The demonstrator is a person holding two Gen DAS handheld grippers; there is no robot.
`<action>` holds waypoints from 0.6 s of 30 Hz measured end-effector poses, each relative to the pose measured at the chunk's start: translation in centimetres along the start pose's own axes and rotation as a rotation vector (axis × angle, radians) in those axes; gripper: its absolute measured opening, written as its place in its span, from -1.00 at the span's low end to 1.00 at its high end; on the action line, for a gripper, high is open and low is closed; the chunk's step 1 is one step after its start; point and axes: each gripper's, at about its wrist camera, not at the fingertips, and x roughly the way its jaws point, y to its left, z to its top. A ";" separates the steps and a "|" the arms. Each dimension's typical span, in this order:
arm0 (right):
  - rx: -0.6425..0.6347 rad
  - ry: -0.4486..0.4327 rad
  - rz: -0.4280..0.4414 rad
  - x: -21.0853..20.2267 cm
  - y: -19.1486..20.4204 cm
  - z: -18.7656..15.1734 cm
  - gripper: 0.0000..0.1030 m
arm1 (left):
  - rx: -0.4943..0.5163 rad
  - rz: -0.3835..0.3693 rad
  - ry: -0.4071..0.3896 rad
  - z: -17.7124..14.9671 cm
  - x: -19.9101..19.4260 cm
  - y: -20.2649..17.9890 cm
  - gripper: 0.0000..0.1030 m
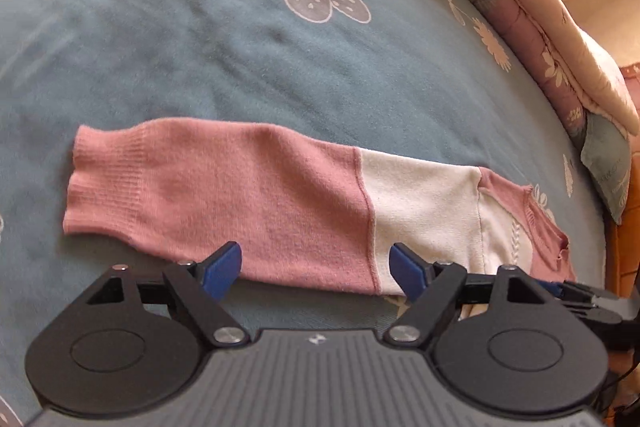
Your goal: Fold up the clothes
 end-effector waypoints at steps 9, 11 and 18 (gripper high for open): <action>0.082 -0.048 0.080 0.3 0.2 -0.9 0.16 | -0.514 -0.297 -0.218 -4.8 2.1 8.9 0.55; 0.073 -0.064 0.083 0.3 0.4 -0.8 0.16 | -0.563 -0.354 -0.275 -5.4 2.2 10.1 0.55; 0.039 -0.110 0.077 0.0 1.1 0.3 0.16 | -0.666 -0.398 -0.490 -4.2 2.5 13.1 0.26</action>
